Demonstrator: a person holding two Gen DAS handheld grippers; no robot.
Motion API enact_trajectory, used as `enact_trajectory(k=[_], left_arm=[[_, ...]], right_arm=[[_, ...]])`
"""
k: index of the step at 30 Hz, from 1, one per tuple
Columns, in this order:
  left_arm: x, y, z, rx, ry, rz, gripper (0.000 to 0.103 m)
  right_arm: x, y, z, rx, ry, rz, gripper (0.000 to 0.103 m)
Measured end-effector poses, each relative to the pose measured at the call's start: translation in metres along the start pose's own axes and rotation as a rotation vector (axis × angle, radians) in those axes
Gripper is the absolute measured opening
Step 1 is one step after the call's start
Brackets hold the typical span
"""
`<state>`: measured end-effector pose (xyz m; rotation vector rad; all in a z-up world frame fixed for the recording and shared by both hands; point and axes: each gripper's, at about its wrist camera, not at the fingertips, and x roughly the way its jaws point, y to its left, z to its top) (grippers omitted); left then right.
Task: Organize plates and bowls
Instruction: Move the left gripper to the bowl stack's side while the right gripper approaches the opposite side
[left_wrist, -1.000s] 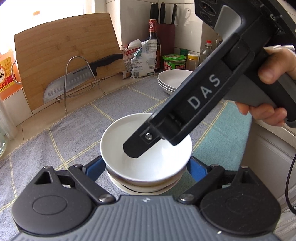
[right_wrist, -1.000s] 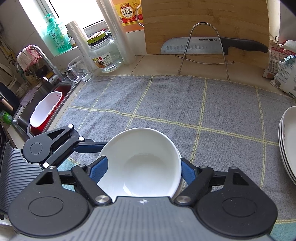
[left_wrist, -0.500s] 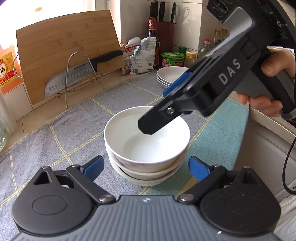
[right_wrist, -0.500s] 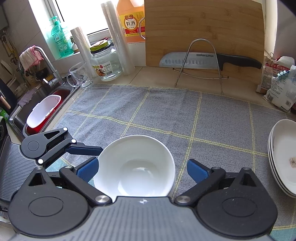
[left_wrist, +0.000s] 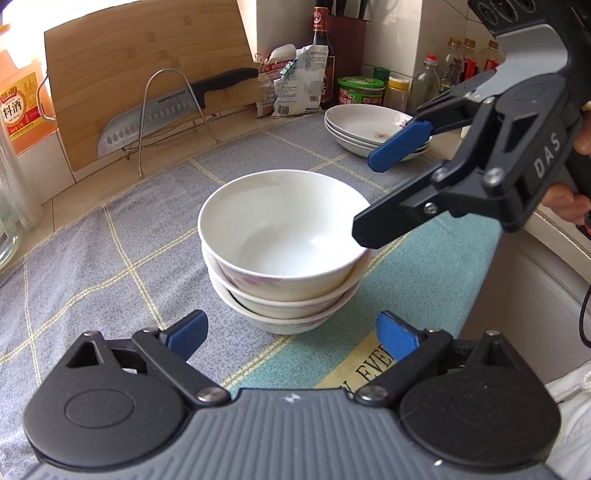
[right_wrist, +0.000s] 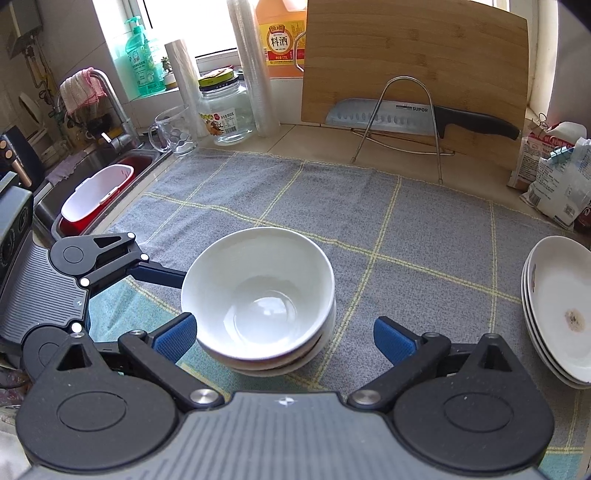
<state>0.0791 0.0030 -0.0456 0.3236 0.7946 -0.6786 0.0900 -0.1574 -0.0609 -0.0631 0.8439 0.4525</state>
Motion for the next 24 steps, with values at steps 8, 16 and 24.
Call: enact_trajectory(k=[8, 16, 24], left_arm=[[0.009, -0.002, -0.008, -0.079, 0.060, 0.047, 0.098], [0.015, -0.001, -0.015, -0.109, 0.097, 0.075, 0.098], [0.032, 0.003, -0.011, -0.059, 0.110, 0.042, 0.098]], right_arm=[[-0.002, -0.004, -0.028, -0.056, 0.008, 0.022, 0.103], [0.021, -0.017, -0.050, -0.041, 0.097, -0.038, 0.103], [0.048, -0.020, -0.058, -0.041, 0.151, -0.088, 0.103]])
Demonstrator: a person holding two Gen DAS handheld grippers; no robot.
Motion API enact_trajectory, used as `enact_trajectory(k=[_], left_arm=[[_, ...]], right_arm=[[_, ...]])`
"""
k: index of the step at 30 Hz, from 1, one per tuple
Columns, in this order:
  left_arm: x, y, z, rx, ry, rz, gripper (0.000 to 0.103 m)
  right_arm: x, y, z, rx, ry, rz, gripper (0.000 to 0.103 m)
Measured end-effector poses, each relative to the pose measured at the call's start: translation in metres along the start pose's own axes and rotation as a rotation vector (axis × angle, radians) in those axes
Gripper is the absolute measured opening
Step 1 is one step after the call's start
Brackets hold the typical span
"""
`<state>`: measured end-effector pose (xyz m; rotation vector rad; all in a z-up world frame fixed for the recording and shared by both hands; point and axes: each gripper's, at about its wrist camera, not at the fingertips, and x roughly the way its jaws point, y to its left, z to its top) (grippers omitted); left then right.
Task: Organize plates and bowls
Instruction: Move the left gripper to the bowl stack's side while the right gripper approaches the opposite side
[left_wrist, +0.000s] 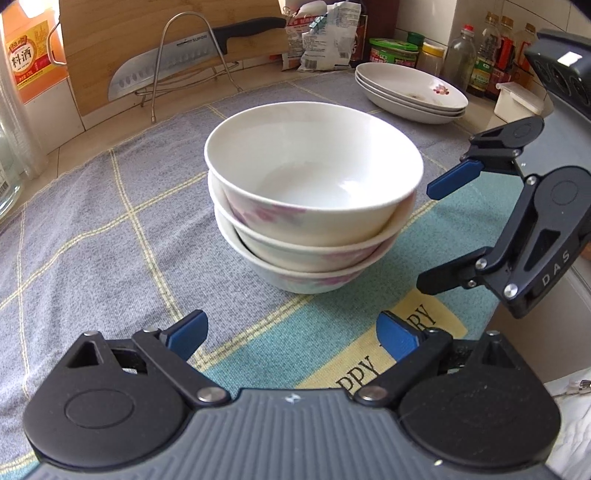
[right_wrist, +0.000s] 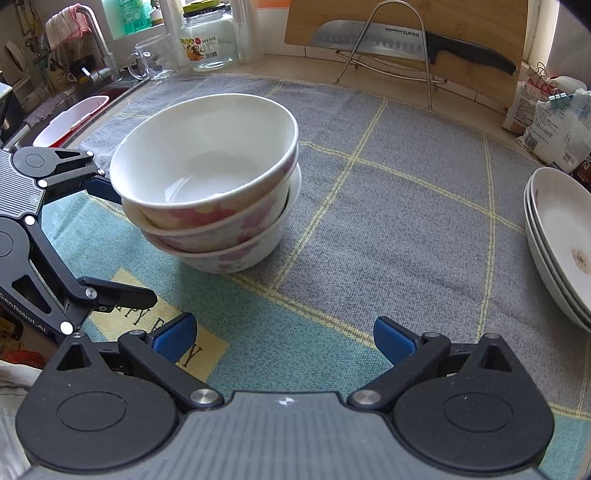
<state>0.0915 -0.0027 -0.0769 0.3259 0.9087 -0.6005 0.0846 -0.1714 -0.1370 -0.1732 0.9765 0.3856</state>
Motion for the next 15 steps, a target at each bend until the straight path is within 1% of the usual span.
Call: enact_trajectory(k=[4, 7, 9, 10, 15], left_arm=[[0.006, 0.002, 0.004, 0.054, -0.009, -0.011, 0.098], [0.014, 0.004, 0.005, 0.092, 0.003, -0.027, 0.098], [0.018, 0.005, 0.005, 0.107, 0.004, -0.045, 0.099], [0.019, 0.006, 0.005, 0.110, 0.005, -0.053, 0.102], [0.020, 0.010, 0.002, 0.153, -0.022, -0.088, 0.102]], right_arm=[[0.012, 0.006, 0.001, -0.027, 0.013, -0.043, 0.103], [0.018, 0.013, 0.004, -0.053, 0.017, -0.064, 0.103], [0.020, 0.018, 0.006, -0.063, 0.015, -0.065, 0.103], [0.019, 0.017, 0.006, -0.061, 0.015, -0.066, 0.103], [0.018, 0.016, 0.004, -0.067, -0.002, -0.062, 0.103]])
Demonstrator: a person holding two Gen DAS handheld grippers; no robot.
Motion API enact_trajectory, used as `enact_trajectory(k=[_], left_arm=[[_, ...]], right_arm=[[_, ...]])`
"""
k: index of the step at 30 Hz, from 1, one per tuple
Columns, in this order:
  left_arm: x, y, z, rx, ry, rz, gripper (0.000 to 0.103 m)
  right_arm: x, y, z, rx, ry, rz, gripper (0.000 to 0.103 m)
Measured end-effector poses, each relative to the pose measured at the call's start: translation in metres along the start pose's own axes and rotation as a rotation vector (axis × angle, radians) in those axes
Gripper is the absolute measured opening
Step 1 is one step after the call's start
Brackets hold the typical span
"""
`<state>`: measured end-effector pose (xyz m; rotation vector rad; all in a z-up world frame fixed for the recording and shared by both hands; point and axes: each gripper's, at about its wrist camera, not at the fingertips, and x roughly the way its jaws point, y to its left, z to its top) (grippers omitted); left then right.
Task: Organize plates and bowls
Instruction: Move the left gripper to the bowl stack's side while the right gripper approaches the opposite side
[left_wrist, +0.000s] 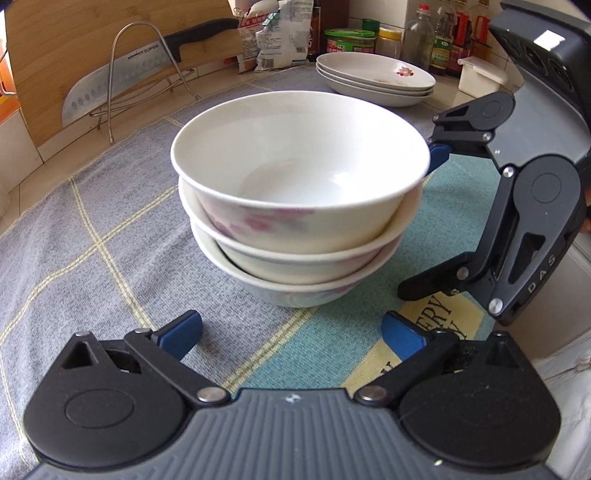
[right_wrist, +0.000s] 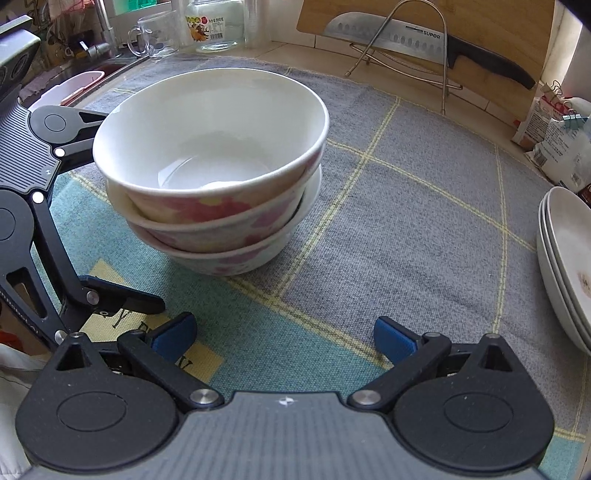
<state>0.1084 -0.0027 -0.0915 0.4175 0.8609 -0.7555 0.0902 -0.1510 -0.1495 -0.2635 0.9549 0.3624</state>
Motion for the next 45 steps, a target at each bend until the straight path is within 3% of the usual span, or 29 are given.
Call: enact_trajectory(k=[12, 28, 35, 45], left_arm=[[-0.001, 0.009, -0.008, 0.066, -0.066, -0.052, 0.103], [-0.001, 0.016, -0.012, 0.151, -0.115, -0.121, 0.103], [-0.008, 0.029, -0.006, 0.233, -0.138, -0.163, 0.102], [-0.006, 0.036, 0.005, 0.283, -0.104, -0.257, 0.100]], right_arm=[[-0.004, -0.001, -0.010, 0.006, -0.053, -0.002, 0.103], [0.000, 0.001, 0.001, 0.027, -0.011, -0.018, 0.103], [0.003, 0.000, 0.014, -0.103, -0.026, 0.070, 0.103], [0.005, -0.002, 0.043, -0.319, -0.065, 0.214, 0.102]])
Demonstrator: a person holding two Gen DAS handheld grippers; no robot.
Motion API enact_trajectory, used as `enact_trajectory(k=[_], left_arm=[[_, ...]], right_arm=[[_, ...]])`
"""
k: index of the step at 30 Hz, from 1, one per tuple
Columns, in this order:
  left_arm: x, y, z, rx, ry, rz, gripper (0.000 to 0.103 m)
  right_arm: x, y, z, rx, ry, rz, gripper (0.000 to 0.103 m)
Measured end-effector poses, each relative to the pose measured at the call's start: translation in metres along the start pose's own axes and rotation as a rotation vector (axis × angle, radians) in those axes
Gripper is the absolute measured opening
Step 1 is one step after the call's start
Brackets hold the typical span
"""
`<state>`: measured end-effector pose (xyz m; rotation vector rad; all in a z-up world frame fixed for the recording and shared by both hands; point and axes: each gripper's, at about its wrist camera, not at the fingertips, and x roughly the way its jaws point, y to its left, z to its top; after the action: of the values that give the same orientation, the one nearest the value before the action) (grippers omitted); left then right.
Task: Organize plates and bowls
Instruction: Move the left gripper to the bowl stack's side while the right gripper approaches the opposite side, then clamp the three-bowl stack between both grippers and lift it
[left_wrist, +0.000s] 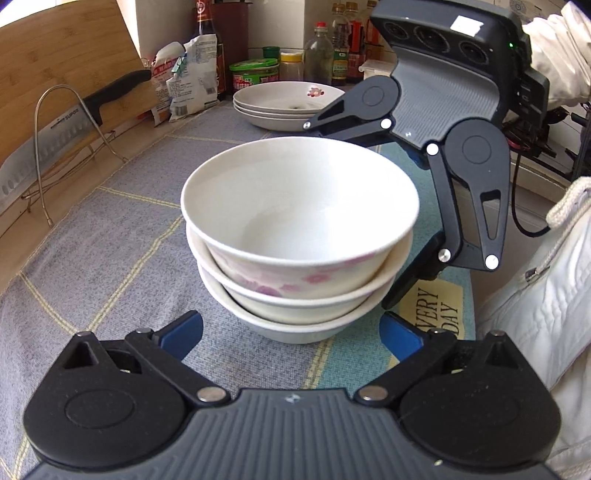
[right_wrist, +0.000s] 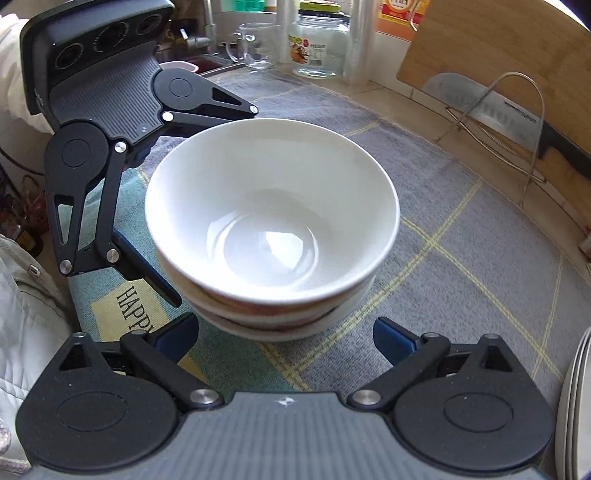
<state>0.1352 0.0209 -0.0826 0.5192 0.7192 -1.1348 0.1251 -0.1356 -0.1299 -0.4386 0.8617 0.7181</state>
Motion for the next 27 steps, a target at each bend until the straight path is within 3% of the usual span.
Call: enact_trajectory(k=[11, 27], left_arm=[[0.001, 0.003, 0.011, 0.045, 0.004, -0.029, 0.094], [0.002, 0.012, 0.014, 0.057, 0.018, -0.087, 0.086]], right_arm=[[-0.002, -0.001, 0.006, -0.068, 0.017, 0.043, 0.097], [-0.005, -0.002, 0.011, -0.066, 0.020, 0.061, 0.089]])
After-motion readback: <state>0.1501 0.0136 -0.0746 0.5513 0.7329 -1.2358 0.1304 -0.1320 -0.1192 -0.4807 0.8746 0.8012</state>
